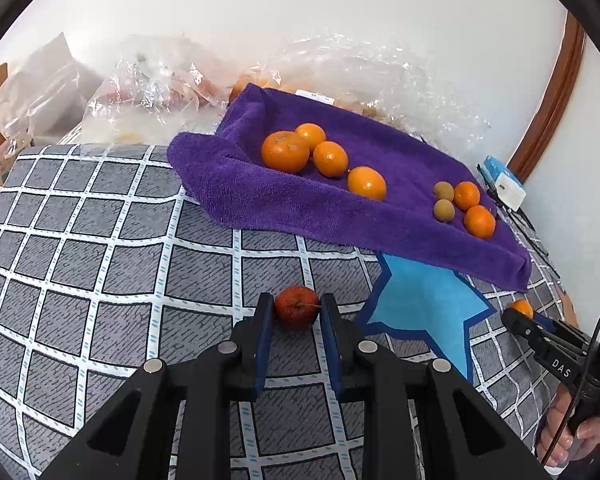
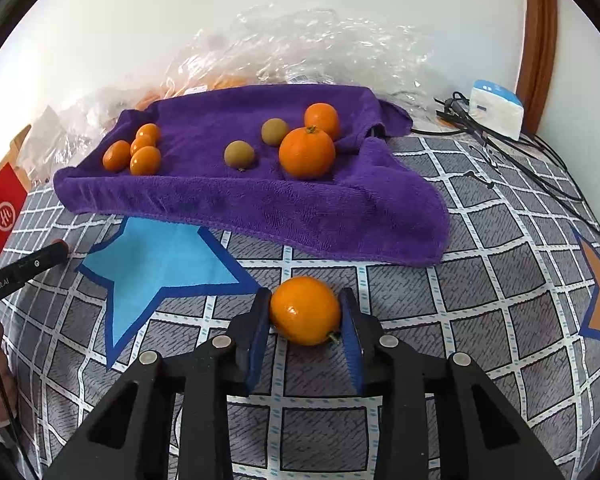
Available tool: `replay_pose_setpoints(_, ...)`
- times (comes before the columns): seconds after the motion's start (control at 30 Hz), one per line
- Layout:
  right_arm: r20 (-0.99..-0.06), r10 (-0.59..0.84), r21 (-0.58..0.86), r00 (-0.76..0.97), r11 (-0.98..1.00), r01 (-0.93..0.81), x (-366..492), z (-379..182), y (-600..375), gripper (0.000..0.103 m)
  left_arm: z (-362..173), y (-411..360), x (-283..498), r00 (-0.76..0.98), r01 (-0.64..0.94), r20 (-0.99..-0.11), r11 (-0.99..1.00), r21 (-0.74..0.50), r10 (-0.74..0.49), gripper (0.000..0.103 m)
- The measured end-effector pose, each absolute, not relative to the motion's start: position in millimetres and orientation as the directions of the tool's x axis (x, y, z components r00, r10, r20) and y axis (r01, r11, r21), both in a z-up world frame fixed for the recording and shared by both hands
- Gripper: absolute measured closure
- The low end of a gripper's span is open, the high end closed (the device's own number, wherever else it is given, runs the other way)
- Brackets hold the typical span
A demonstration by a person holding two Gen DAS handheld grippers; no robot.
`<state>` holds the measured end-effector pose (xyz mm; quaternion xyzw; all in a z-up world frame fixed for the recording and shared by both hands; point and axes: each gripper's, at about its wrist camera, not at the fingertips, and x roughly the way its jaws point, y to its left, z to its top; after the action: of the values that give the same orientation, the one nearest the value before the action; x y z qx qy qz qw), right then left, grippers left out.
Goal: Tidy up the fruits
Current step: 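Lift and carry the red fruit over the towel with the left tool while the right tool carries the orange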
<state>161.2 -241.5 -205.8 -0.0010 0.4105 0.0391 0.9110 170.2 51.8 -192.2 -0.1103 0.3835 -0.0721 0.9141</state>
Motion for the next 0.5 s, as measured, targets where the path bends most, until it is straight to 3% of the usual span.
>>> replay_pose_setpoints(0.5, -0.740, 0.053, -0.011, 0.671, 0.996, -0.090, 159, -204, -233, 0.070, -176, 48, 153, 0.762, 0.108, -0.591, 0.951, -0.289, -0.266, 0.080)
